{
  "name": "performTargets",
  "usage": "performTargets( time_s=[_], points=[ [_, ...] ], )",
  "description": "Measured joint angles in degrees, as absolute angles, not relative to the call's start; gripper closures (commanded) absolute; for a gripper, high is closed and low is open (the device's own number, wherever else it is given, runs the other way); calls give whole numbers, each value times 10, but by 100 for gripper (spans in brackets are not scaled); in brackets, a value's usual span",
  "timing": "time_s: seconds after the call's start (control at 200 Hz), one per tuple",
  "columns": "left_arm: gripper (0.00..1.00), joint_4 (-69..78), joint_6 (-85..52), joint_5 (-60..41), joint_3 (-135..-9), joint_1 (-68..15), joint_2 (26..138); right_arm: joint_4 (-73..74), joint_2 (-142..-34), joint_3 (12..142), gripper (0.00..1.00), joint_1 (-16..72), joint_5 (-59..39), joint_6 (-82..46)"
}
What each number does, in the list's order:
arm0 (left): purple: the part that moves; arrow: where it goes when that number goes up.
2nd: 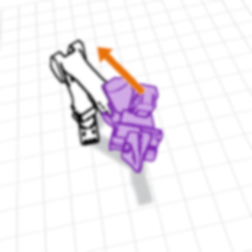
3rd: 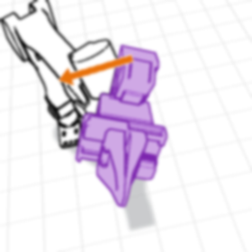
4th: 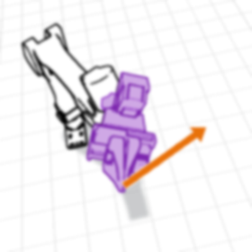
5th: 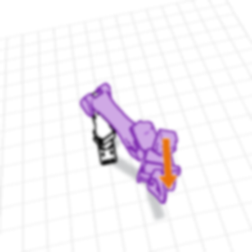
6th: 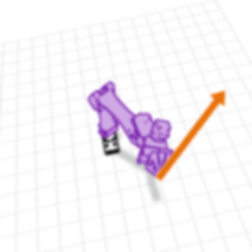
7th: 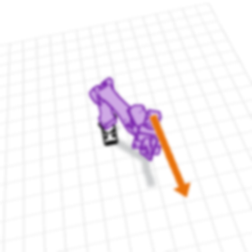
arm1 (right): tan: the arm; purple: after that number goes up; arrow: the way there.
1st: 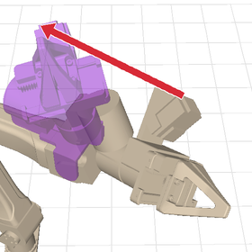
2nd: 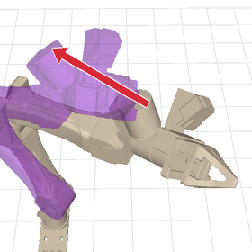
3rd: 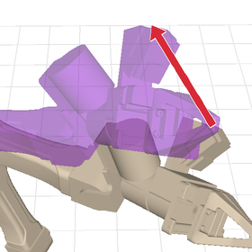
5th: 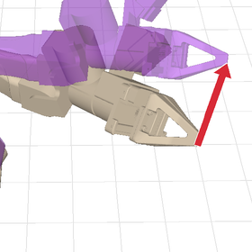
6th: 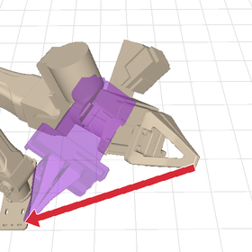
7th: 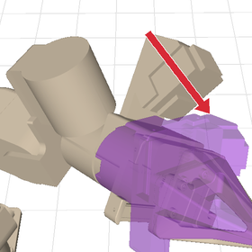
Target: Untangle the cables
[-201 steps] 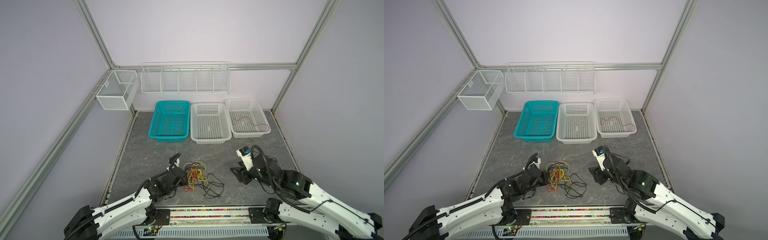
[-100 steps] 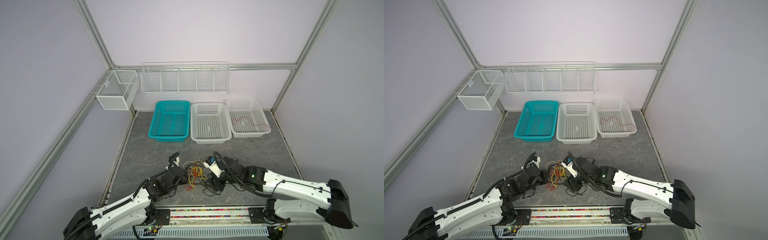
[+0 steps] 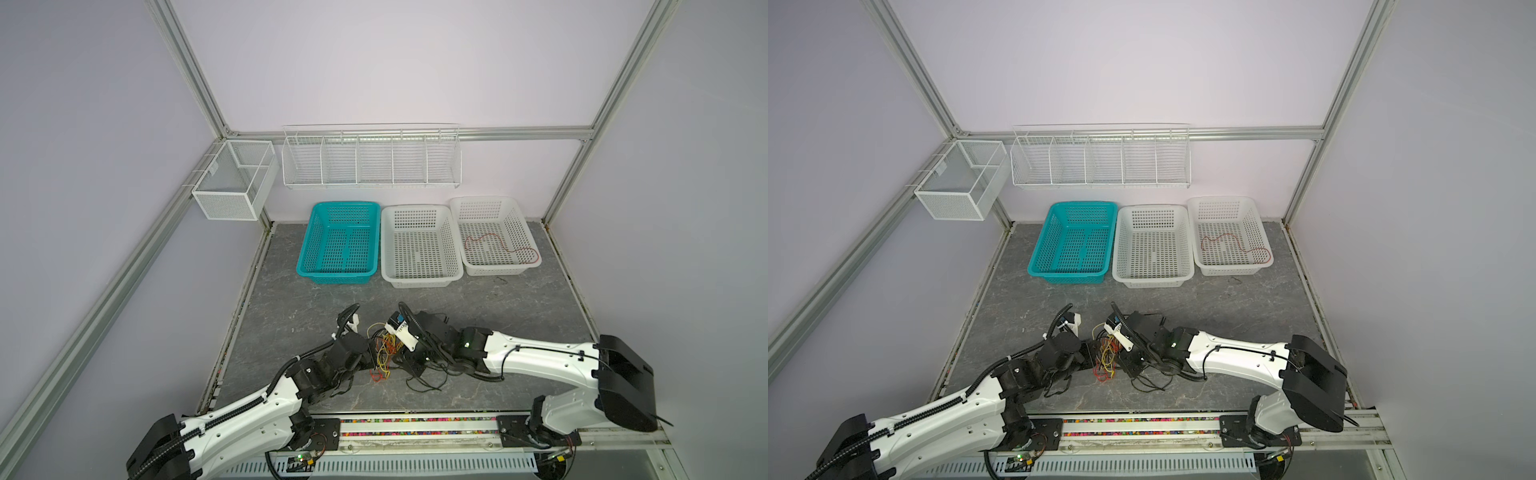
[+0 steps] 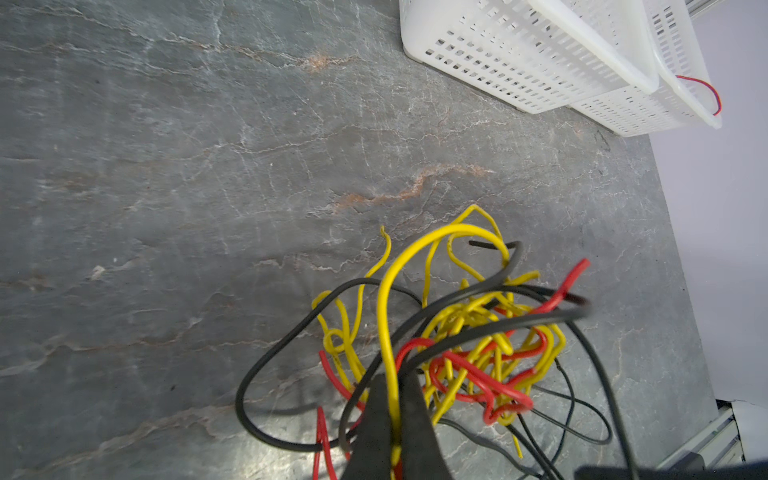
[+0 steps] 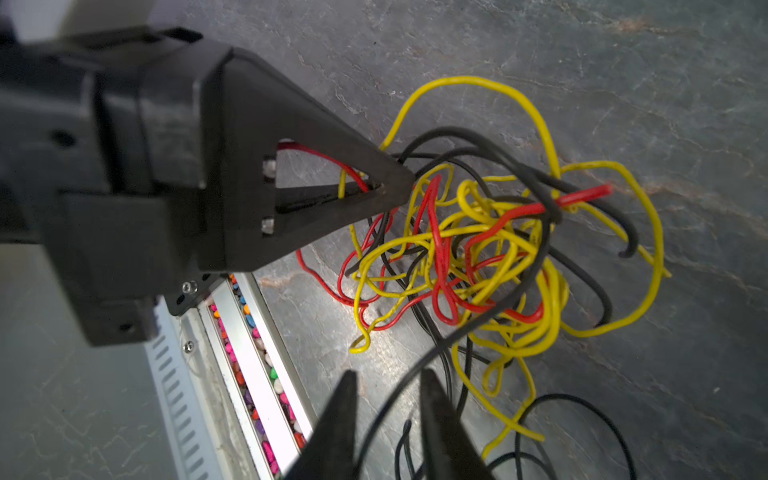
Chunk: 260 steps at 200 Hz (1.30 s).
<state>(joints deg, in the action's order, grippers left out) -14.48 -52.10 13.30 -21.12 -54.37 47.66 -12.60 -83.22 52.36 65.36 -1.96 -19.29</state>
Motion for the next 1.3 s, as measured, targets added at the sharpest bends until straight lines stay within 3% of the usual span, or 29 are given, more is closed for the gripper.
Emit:
performTargets(
  time_s=[0.26,0.745,1.1,1.3],
  points=[
    [100,-135,-525,119,-208,-544,481,-182,-734,560,94,634,45,-180],
    [100,-102,-536,102,-181,-544,500,-327,-592,768,94,578,98,-105],
    [100,-76,-540,105,-174,-544,524,-408,-588,958,94,574,133,-46],
    [100,-74,-533,114,-182,-544,546,-465,-659,1091,94,561,142,-17]
  ],
)
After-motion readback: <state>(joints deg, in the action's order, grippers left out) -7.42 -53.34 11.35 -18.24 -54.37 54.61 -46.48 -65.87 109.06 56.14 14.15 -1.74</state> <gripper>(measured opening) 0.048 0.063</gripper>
